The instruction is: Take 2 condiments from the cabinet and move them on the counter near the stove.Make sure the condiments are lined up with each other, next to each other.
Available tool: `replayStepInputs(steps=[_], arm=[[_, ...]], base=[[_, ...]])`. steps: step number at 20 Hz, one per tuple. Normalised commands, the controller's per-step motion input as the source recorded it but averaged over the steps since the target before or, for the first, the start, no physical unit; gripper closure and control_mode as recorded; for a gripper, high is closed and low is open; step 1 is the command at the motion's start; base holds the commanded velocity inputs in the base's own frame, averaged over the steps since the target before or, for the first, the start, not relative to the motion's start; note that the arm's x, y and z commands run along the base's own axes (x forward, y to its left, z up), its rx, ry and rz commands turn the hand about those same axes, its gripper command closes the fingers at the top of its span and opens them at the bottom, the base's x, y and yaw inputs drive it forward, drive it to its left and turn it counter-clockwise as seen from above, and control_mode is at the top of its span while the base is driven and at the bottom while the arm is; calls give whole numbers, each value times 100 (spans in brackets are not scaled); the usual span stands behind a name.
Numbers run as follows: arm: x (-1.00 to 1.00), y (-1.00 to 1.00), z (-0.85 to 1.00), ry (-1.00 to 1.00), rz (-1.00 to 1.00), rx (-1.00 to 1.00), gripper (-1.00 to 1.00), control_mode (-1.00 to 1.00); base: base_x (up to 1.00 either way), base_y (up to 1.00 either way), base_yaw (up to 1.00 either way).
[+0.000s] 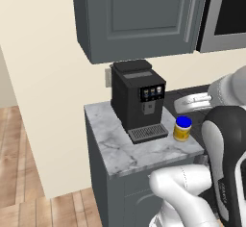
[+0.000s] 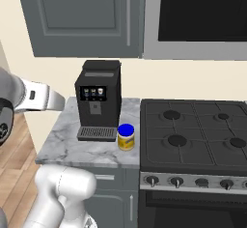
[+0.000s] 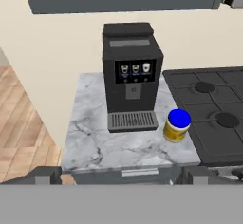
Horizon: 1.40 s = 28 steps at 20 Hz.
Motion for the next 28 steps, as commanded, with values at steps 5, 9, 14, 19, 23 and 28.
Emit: replayStepInputs(steps=[5,9,14,19,23,28], arm=[[0,13,0,-10,6,4,-100,-100],[0,13,0,-3,0,0,-100,-100],[0,0,0,0,0,0,-100,-100],[0,0,0,0,0,0,-100,-100],[0,0,0,0,0,0,-100,100],[0,0,0,0,0,0,-100,100]], base=[[0,0,0],[0,0,0],[0,0,0],[0,0,0],[-9,0,0],[-55,-21,-1]])
